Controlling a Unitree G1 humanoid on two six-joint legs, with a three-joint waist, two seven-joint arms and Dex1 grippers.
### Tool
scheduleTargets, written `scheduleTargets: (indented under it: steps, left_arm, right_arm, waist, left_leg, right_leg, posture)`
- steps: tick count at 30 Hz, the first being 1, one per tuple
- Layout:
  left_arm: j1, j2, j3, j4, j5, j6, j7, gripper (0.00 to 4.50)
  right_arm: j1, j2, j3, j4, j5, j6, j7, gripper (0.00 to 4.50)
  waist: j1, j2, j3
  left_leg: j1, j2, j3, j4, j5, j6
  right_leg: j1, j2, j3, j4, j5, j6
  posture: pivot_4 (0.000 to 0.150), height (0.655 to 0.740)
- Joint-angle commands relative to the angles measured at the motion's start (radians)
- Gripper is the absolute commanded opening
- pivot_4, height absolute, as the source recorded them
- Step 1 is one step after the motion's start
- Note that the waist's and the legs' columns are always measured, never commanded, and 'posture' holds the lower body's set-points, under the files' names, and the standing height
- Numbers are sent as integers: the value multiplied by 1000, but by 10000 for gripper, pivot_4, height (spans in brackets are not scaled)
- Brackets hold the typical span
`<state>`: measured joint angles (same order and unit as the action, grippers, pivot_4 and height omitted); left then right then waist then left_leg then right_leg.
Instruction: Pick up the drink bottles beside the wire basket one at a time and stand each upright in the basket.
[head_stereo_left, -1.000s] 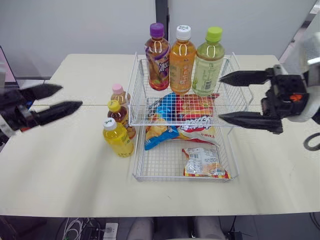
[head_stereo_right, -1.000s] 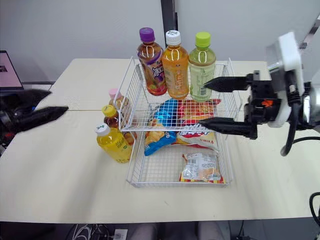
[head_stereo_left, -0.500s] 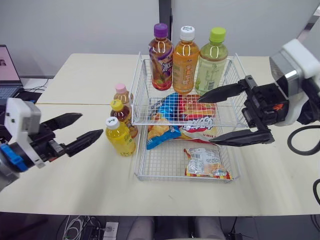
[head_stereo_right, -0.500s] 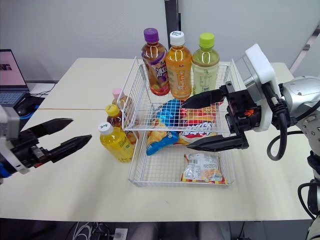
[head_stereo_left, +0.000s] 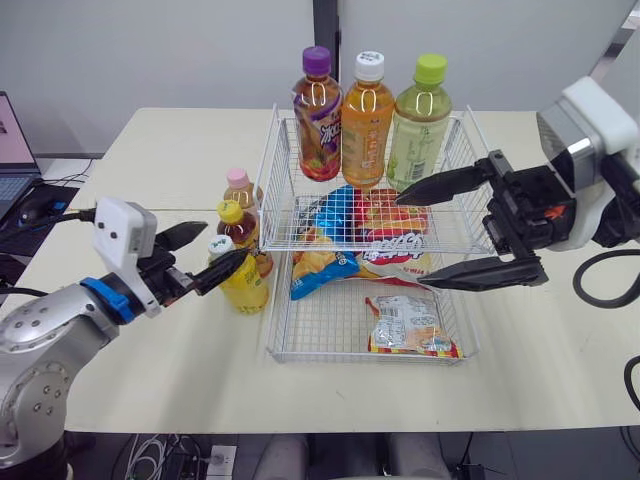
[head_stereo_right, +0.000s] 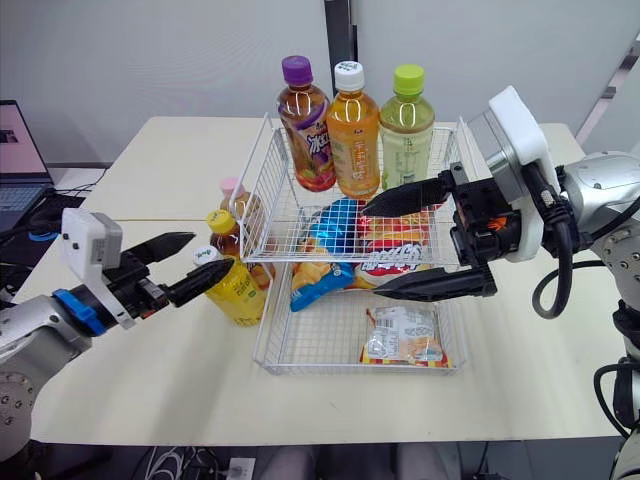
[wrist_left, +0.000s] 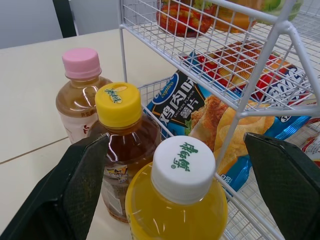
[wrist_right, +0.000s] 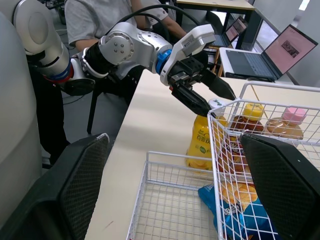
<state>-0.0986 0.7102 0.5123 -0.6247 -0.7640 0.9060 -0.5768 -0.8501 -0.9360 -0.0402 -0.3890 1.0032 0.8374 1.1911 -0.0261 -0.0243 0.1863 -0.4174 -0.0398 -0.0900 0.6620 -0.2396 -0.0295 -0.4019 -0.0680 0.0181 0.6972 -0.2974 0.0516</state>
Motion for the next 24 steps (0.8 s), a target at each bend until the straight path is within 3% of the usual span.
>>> scheduleTargets:
  steps: [1, 4, 12, 19, 24]
  left_arm:
    - [0, 12, -20, 1, 8, -37, 3, 44650]
    - [1, 18, -37, 15, 21, -55, 3, 38962]
    - [0, 21, -72, 48, 47, -102, -7, 14679]
    - [24, 52, 23, 19, -33, -105, -60, 13761]
    - [47, 157, 180, 15, -152, -48, -122, 13761]
  right_arm:
    - [-3, -11, -46, -26, 11, 1, -11, 45000]
    - [0, -12, -53, -31, 13, 4, -16, 45000]
    - [5, -13, -66, -43, 22, 16, -33, 45000]
    - [7, -18, -83, -46, 23, 24, -44, 45000]
    - [3, -20, -93, -39, 26, 27, -42, 45000]
  waist:
    - [0, 0, 0]
    - [0, 0, 0]
    - [0, 0, 0]
    - [-1, 0, 0]
    - [-1, 0, 0]
  left_leg:
    - [0, 0, 0, 0, 0, 0]
    - [0, 0, 0, 0, 0, 0]
    - [0, 0, 0, 0, 0, 0]
    - [0, 0, 0, 0, 0, 0]
    - [-1, 1, -1, 0, 0, 0]
  right_leg:
    - [0, 0, 0, 0, 0, 0]
    - [0, 1, 0, 0, 0, 0]
    - [0, 2, 0, 0, 0, 0]
    - [0, 2, 0, 0, 0, 0]
    - [-1, 2, 0, 0, 0, 0]
  posture:
    - [1500, 7400]
    - [1500, 7400]
    - [1500, 7400]
    - [1500, 7400]
    - [1500, 7400]
